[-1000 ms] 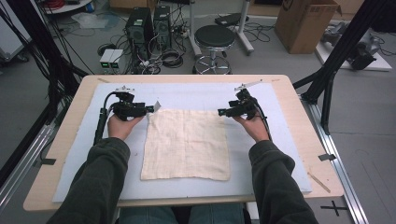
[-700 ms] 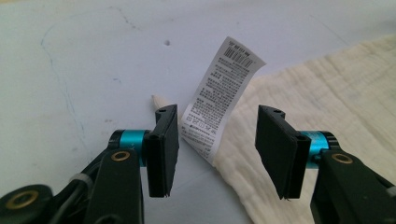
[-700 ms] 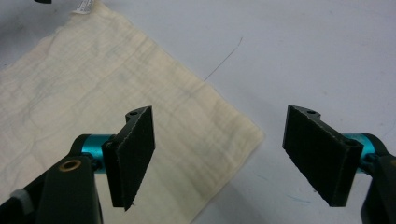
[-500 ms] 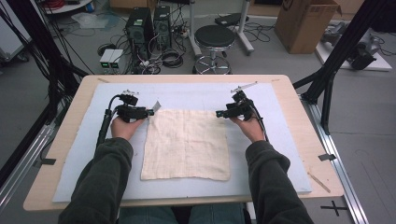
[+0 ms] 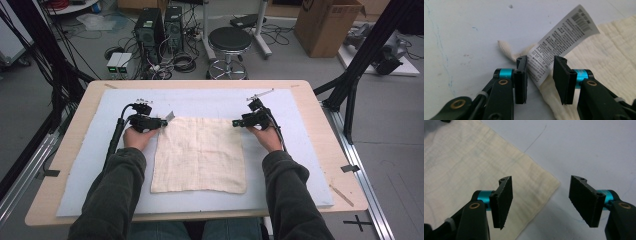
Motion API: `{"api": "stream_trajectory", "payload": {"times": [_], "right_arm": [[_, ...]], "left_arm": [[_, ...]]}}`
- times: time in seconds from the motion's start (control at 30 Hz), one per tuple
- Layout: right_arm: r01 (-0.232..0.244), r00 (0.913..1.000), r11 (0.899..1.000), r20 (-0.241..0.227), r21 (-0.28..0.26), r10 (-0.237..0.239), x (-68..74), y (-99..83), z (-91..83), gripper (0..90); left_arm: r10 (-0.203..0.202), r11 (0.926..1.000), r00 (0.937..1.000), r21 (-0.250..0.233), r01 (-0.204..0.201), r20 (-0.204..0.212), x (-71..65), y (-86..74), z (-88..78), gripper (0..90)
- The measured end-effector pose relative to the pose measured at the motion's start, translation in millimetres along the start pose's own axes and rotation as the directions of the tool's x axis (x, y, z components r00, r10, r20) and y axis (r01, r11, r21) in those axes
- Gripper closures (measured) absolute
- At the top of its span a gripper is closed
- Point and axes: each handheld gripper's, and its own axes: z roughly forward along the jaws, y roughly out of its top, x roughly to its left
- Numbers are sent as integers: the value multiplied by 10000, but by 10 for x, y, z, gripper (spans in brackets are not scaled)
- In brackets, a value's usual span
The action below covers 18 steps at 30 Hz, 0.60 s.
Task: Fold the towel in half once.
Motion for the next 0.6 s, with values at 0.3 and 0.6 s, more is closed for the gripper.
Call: {"api": "stream_trajectory", "payload": {"times": [0.3,0.6], "right_arm": [[-293,9995,9992,76,254,291,-20,-19,83,522],[-335,9985,9990,444,294,322,25,-9,166,667]], "left_arm": [[305,9995,9995,19,-304,-11,-39,-2,21,738],[320,9994,9994,-95,-321,-94,-65,1,26,837]]}}
